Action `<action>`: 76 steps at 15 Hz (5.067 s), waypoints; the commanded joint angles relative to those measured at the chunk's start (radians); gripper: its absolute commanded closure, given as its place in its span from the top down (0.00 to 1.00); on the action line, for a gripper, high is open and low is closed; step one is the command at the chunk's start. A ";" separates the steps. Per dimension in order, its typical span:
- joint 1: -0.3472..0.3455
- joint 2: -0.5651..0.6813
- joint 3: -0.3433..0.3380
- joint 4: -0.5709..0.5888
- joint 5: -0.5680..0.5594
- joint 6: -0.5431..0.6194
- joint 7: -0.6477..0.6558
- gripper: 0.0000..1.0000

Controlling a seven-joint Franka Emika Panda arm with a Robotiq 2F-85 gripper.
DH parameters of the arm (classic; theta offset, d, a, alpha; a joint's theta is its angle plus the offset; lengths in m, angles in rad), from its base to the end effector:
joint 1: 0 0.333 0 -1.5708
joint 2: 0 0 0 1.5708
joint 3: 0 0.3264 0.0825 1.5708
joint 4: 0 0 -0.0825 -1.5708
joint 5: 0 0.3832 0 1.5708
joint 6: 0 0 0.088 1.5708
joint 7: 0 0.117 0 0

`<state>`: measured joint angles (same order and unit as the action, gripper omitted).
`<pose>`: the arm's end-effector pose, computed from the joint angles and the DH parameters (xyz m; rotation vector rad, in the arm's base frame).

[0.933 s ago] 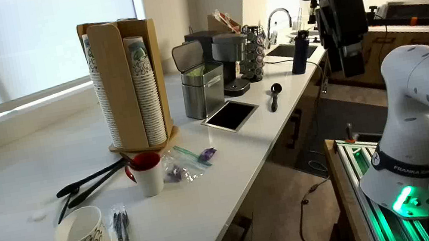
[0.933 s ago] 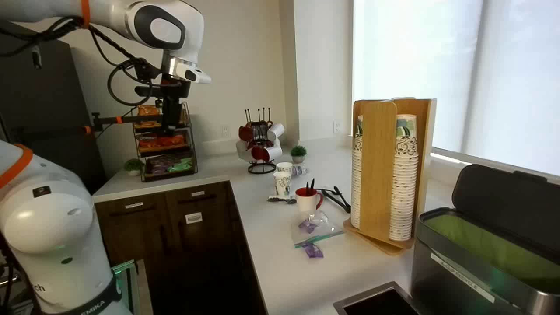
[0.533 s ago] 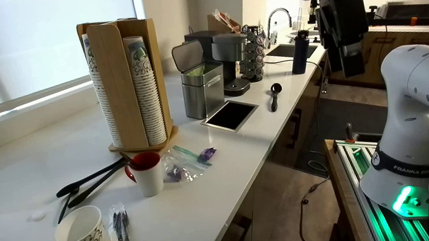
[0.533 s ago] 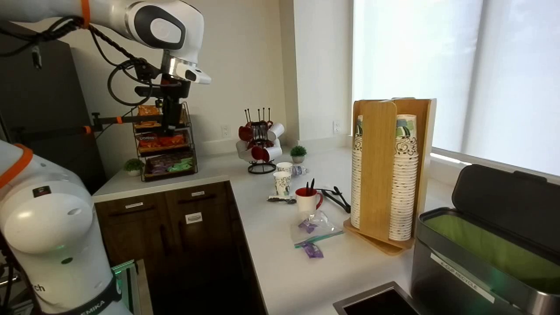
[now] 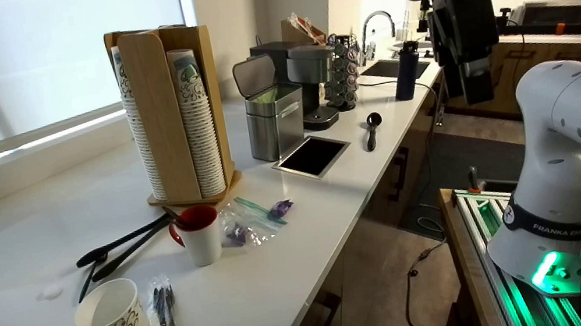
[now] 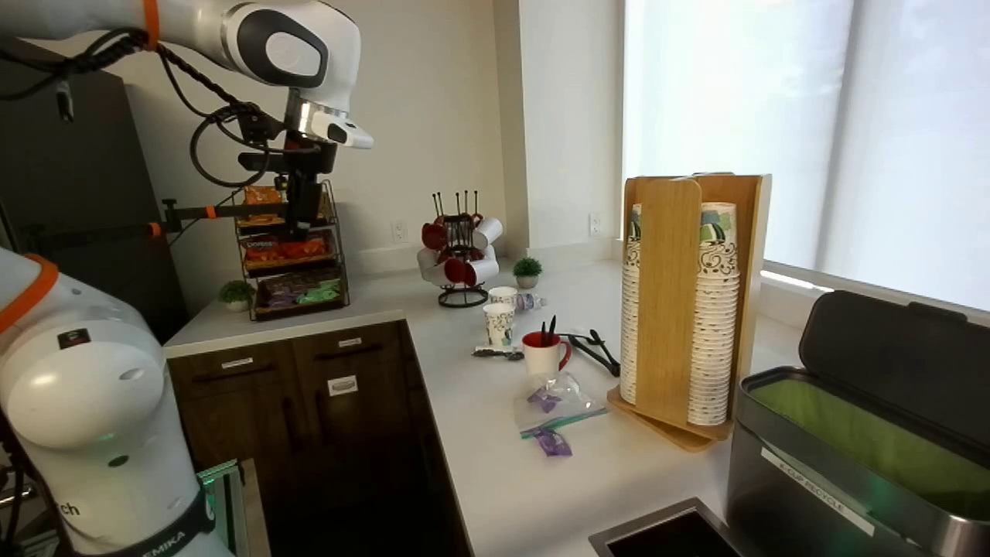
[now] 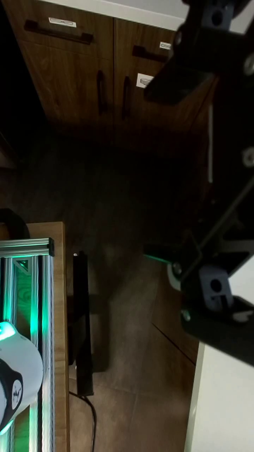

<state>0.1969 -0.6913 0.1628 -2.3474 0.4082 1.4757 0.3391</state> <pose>0.2729 0.1684 0.5576 -2.8854 0.0364 0.3979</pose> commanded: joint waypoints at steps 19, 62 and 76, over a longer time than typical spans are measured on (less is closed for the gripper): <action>-0.038 -0.003 0.026 0.004 0.013 -0.011 -0.017 1.00; -0.186 0.355 0.025 0.266 -0.297 0.548 0.137 1.00; -0.143 0.828 0.038 0.649 -0.727 0.401 0.269 1.00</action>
<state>-0.0047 -0.0271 0.2084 -1.8878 -0.2298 2.0099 0.5551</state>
